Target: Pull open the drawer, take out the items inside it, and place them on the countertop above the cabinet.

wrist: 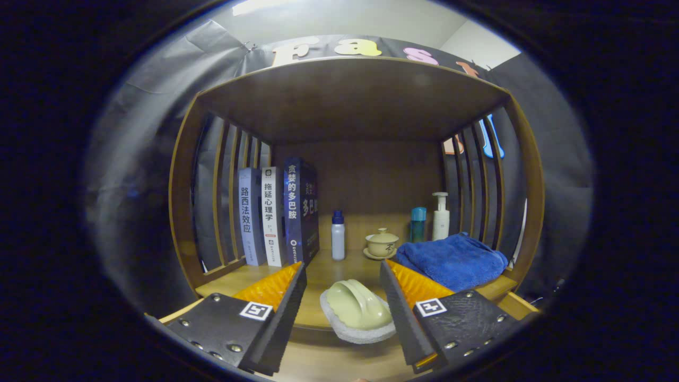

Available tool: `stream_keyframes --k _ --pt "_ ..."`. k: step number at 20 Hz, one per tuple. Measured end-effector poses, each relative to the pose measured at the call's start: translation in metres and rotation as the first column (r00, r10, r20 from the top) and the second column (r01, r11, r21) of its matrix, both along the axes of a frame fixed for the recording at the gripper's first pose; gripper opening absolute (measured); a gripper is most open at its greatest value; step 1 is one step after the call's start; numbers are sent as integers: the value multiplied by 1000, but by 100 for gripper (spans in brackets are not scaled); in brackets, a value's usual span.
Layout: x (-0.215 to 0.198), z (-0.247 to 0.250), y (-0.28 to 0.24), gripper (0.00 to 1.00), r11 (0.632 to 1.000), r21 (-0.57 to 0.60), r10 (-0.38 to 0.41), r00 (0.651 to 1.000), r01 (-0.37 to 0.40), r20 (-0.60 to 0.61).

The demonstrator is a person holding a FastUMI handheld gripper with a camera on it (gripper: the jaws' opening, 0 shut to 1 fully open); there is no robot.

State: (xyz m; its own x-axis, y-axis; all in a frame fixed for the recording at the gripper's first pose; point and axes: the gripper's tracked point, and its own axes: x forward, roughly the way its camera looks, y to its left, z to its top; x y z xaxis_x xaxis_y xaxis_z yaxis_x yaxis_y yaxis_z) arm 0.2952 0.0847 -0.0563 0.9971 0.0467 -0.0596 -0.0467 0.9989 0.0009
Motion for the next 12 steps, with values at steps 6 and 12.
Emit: stream_keyframes --k 6,12 --pt "-1 3 0 83 1000 0 0 1000 0 14" --pt "-5 10 0 83 1000 1 1 999 -1 48"
